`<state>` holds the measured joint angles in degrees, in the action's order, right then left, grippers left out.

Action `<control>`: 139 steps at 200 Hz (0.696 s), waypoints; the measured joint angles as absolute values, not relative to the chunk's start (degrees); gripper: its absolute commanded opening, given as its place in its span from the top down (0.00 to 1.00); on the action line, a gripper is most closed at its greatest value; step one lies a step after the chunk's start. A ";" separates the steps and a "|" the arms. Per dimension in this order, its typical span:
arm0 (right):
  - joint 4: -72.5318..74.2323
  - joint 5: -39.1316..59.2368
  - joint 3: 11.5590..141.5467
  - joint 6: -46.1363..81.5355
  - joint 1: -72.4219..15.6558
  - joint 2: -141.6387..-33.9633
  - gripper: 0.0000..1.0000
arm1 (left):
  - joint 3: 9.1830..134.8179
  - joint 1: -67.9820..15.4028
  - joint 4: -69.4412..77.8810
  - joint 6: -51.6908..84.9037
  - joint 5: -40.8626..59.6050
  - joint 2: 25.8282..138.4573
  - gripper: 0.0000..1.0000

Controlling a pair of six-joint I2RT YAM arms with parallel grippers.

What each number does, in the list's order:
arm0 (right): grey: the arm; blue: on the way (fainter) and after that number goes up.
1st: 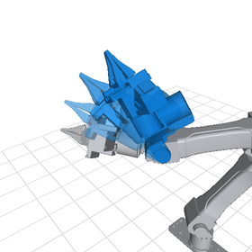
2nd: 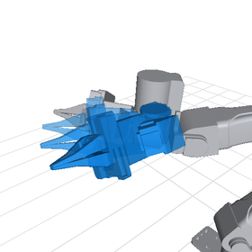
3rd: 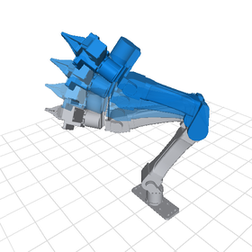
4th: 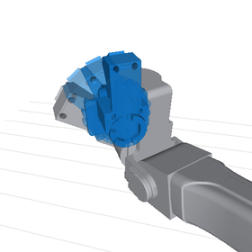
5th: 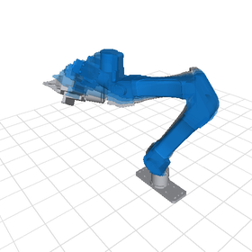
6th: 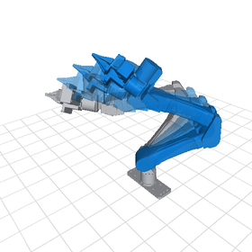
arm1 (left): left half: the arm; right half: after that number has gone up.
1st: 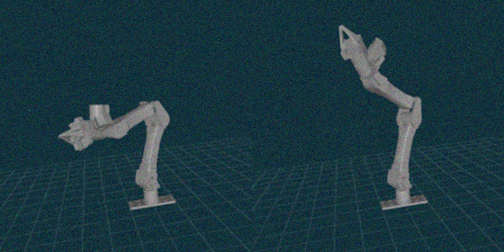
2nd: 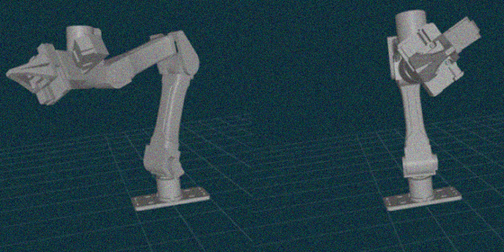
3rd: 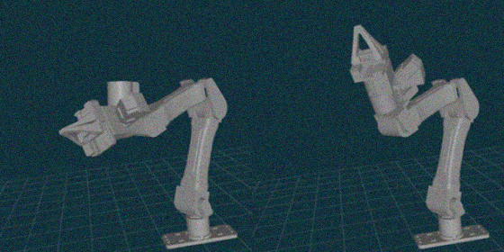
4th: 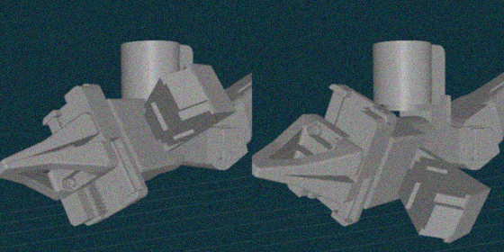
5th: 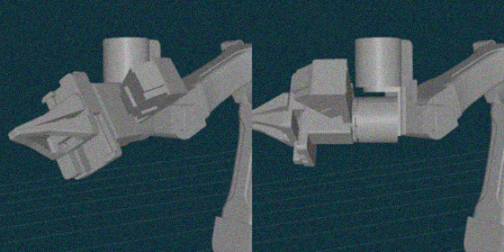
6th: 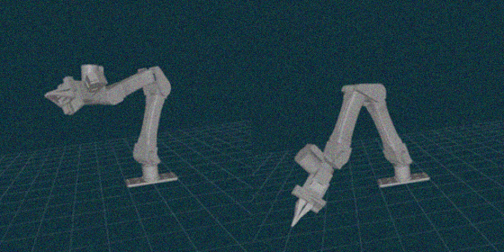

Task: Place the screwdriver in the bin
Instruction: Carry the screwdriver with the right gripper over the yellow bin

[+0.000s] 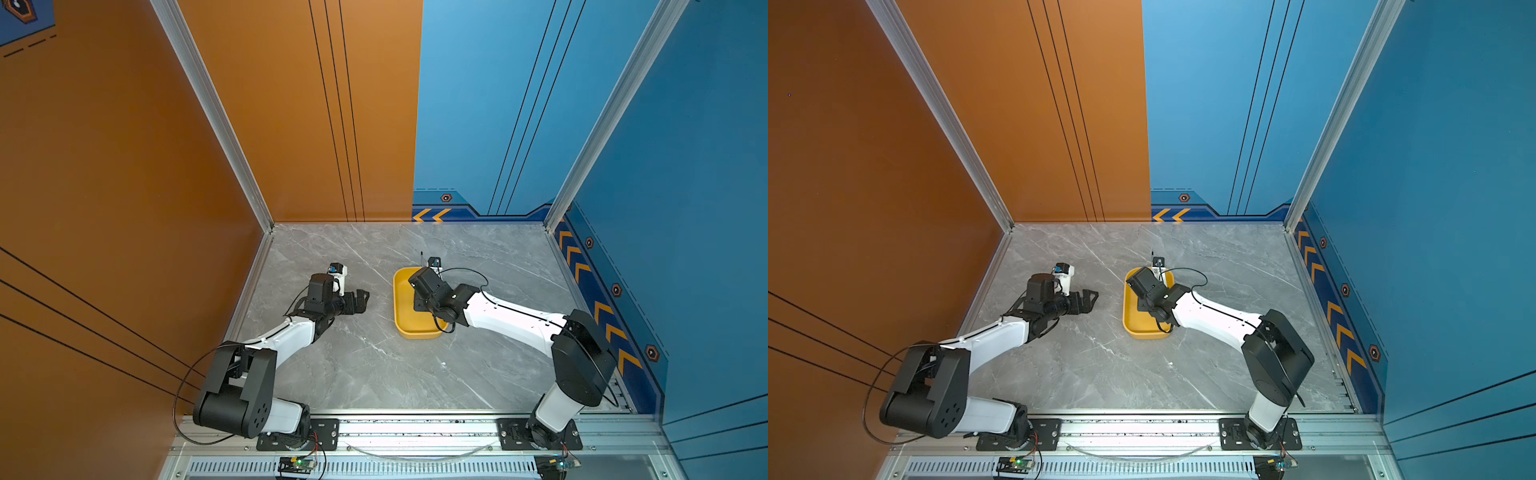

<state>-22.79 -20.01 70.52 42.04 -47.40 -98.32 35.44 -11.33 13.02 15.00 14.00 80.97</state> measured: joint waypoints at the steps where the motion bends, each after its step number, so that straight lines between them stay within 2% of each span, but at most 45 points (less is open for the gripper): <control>1: -22.87 -19.99 70.61 42.09 -47.44 -98.50 1.00 | 35.44 -11.33 12.99 15.00 14.00 80.97 0.02; 139: -28.10 -18.04 72.84 47.03 -49.52 -105.73 1.00 | 35.44 -11.33 13.02 14.79 14.00 81.67 0.02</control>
